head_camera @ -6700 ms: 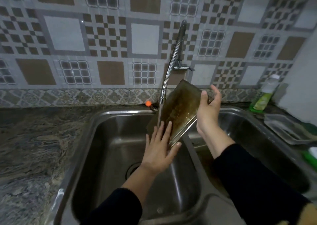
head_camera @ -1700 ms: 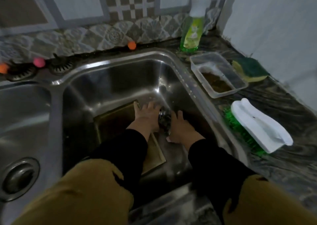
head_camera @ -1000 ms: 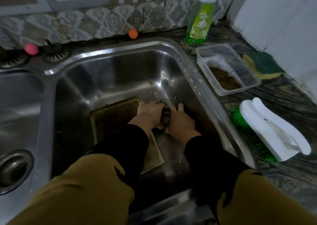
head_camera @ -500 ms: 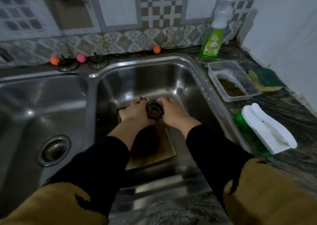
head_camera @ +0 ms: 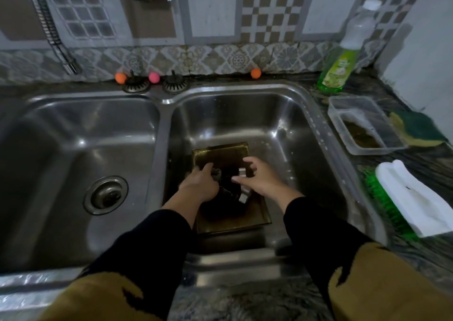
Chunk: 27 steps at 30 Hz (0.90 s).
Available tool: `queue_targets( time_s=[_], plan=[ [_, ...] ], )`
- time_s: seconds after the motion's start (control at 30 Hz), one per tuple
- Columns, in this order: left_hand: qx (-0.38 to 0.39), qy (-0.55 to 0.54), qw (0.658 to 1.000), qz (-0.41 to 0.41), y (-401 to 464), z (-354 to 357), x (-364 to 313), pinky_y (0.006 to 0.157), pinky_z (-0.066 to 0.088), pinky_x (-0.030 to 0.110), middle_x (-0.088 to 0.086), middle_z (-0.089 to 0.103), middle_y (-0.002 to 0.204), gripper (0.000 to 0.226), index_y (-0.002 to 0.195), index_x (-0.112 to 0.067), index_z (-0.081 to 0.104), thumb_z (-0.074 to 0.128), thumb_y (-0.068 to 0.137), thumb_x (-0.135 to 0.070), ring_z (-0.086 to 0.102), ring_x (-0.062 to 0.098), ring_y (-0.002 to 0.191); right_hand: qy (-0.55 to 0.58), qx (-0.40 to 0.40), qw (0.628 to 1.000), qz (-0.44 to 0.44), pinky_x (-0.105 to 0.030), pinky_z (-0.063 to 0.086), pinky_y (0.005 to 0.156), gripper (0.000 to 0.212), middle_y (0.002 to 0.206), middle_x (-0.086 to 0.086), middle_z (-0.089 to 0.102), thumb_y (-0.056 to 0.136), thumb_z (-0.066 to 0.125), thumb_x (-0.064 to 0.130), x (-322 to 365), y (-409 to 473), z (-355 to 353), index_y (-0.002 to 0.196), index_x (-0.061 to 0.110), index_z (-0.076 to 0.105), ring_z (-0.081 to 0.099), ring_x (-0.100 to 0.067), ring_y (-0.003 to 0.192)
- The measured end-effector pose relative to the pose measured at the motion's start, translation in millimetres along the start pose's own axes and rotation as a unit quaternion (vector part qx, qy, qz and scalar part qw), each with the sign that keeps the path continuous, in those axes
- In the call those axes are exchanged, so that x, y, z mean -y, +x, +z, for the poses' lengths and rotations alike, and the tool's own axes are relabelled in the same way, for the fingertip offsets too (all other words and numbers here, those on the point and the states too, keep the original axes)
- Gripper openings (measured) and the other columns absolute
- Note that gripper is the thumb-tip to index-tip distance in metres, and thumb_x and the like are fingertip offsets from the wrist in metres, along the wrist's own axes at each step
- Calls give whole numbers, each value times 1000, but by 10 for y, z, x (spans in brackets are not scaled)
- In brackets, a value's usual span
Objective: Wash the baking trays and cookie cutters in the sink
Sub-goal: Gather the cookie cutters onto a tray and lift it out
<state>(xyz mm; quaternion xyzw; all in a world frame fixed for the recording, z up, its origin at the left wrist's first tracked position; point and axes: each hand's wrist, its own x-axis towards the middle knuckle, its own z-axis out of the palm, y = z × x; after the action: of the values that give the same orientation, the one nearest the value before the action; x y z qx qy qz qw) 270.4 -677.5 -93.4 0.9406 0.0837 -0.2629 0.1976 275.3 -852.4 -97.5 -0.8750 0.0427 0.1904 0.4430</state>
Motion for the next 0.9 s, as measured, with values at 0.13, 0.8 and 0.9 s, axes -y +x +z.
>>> queue_targets(
  time_s=[0.13, 0.8, 0.9],
  plan=[
    [17, -93, 991, -90, -38, 45, -27, 116, 14, 52, 14, -10, 159, 75, 152, -32, -10, 28, 95, -63, 3, 44, 144, 38, -49, 998, 32, -30, 40, 87, 61, 142, -2, 44, 85, 65, 46, -66, -8, -51, 138, 27, 40, 45, -20, 125],
    [111, -245, 962, -44, 5, 306, 36, 118, 20, 44, 9, 7, 161, 137, 143, -41, -29, 76, 60, -66, 15, 33, 146, 196, 38, 976, 85, -28, 30, 92, 59, 136, 16, 39, 89, 55, 53, -282, -35, 59, 140, 38, 28, 38, -6, 110],
    [80, -286, 955, -11, -13, 271, 9, 116, 21, 43, 4, 13, 161, 128, 145, -44, -23, 75, 64, -63, 19, 30, 145, 180, -8, 981, 65, -34, 34, 97, 63, 150, 9, 34, 83, 53, 65, -248, -20, 96, 138, 50, 25, 41, -12, 122]
  ],
)
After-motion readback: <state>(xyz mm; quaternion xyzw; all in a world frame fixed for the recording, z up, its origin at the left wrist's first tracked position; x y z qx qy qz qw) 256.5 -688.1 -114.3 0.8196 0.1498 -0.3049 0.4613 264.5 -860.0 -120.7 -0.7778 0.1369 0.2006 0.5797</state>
